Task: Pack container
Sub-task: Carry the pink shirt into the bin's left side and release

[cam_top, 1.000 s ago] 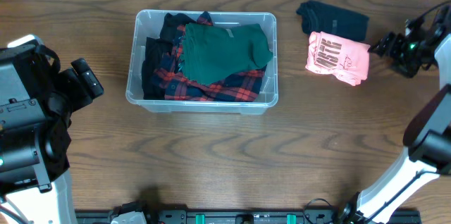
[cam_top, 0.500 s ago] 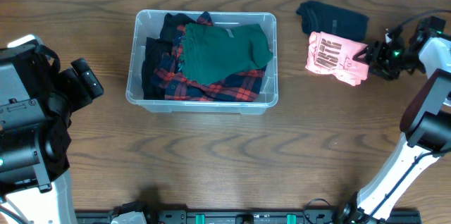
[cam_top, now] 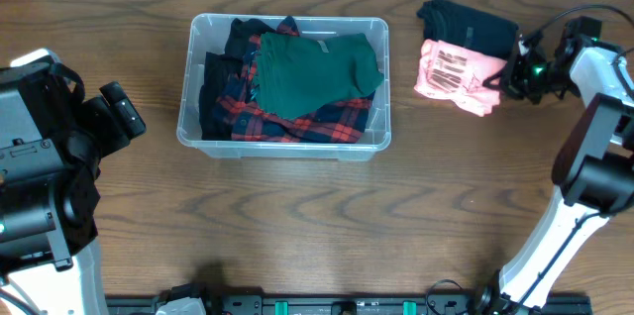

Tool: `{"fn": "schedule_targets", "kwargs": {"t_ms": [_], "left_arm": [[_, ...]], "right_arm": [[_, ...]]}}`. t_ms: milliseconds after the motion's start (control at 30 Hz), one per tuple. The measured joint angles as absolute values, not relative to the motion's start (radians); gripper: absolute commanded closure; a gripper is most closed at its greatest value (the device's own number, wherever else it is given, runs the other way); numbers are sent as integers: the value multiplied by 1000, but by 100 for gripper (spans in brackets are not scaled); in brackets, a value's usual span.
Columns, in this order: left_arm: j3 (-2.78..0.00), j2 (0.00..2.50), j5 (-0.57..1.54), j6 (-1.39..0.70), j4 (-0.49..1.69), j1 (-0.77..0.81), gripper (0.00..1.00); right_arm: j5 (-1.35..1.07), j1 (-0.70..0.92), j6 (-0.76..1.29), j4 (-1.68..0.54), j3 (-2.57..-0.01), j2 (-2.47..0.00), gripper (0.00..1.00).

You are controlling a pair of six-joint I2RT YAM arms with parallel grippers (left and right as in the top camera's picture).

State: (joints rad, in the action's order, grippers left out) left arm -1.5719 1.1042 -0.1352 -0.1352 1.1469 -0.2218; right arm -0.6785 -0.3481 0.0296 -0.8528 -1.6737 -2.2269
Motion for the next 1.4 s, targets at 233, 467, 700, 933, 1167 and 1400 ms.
{"fn": "schedule_targets", "kwargs": {"t_ms": [233,467,700,933,1167,1400], "left_arm": [[-1572,1104,-135,-135,1147,-222,2],[-1572,1104,-135,-135,1147,-222,2],[-1572,1104,-135,-135,1147,-222,2],[-1572,1104,-135,-135,1147,-222,2],[-1572,1104,-135,-135,1147,-222,2],[-1572,1104,-135,-135,1146,-222,2]], "right_arm": [[-974,-278,56,-732,-1667,-1916,99],[-1100,-17,155,-548,-1682,-1716,99],[-1030,278,291,-398,-1682,-1736,99],[-834,519,406,-315,-1682,-1813,99],[-616,670,469,-307,-1682,-1936,99],[-463,686,476,-489,-1681,-2038,97]]}}
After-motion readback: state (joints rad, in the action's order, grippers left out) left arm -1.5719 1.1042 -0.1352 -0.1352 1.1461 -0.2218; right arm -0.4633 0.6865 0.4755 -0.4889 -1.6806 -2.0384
